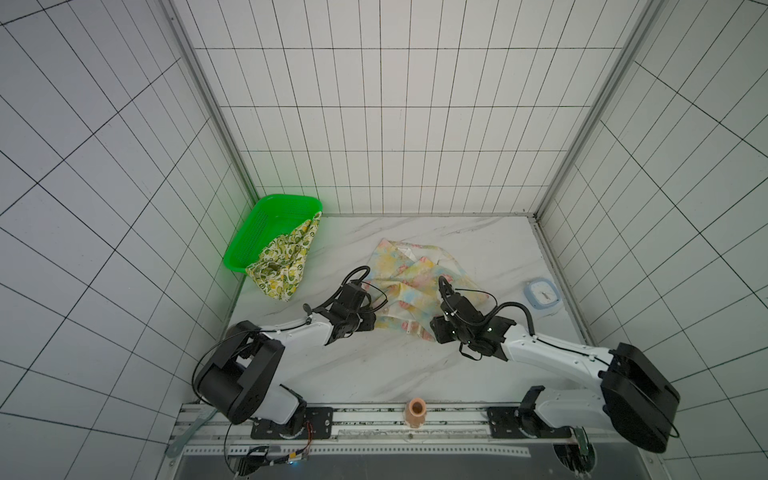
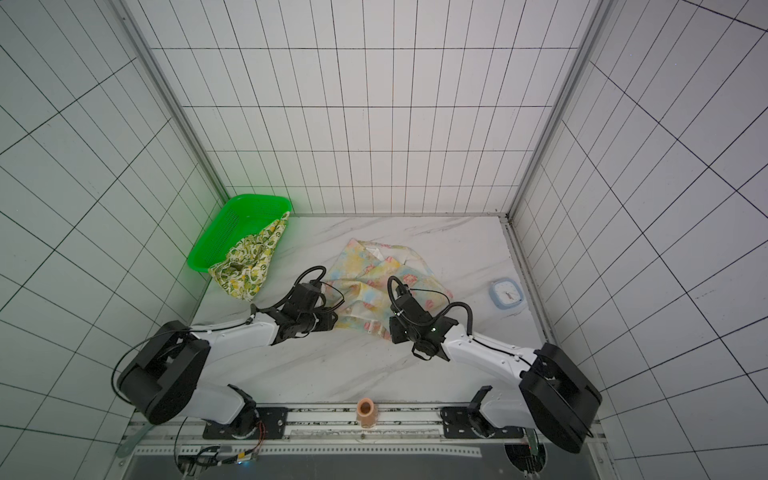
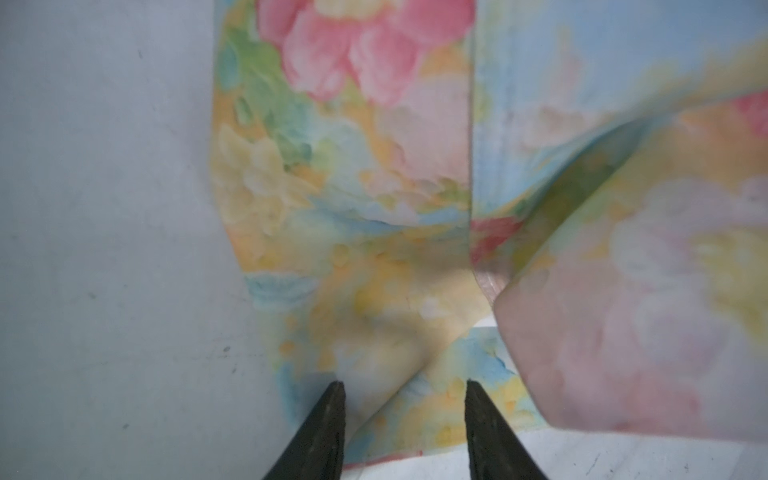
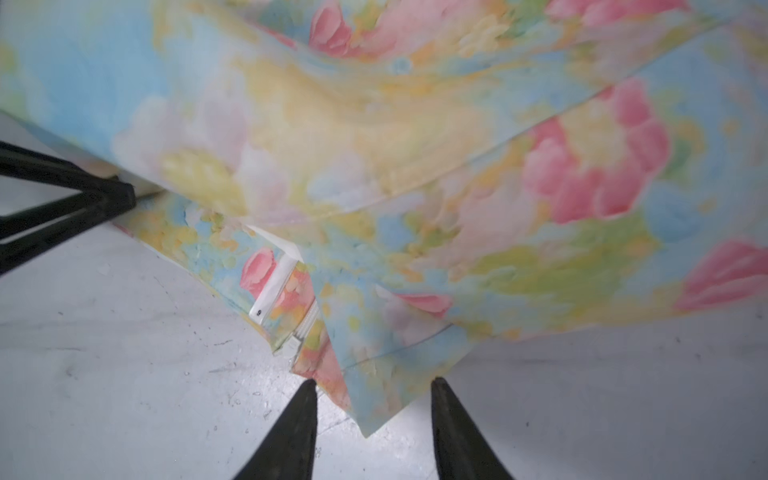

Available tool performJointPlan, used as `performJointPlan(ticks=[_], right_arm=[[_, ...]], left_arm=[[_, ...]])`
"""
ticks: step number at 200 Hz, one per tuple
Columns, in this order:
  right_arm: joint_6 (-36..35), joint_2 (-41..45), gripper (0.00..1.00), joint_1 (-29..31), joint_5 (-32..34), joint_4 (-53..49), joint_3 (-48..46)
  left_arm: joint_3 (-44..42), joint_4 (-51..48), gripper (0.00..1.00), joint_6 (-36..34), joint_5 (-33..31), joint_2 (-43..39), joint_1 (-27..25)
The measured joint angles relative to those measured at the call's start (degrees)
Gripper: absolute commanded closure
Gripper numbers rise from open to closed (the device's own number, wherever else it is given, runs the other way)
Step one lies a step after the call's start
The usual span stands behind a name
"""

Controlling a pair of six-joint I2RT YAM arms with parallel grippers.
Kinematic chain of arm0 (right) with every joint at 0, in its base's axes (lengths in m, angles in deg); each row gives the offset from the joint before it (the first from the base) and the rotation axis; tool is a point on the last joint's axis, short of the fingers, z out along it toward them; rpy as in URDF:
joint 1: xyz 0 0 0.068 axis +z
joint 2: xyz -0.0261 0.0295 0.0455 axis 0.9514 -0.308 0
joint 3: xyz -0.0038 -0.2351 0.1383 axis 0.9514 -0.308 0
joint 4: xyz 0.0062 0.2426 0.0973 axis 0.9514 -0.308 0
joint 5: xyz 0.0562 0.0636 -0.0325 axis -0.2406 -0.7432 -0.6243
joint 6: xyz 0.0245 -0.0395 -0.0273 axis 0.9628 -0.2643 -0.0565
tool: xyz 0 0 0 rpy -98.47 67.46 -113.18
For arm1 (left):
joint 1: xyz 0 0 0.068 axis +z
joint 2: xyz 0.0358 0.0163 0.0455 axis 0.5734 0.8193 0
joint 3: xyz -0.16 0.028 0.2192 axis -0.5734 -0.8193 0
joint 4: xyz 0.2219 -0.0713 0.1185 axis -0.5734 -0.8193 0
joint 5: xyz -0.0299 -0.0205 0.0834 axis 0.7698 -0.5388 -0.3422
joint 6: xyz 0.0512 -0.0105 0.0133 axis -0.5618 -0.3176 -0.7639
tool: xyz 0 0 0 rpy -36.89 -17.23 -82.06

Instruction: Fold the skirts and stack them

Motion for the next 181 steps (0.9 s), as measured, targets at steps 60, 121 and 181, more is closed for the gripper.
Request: performJointPlan(ticks=[60,121,181], right_arm=[[-4.94,-9.22,0.52,2.80,-0.44,3.23,5.35],[-9.73,-20.31,0.47,2.80,0.68,6.93,13.55],[-12.90,-24.70,0.51,2.80,7.61,7.30,16.76]], left_arm=[[-0.76,0.46,0.53,-0.02,0.17,-0.55,0.00],[-0.94,1.01,0.53,0.28,0.39,-0.50,0.00],[-1.03,1.31,0.54,0.44,0.59,-0.44,0.02]])
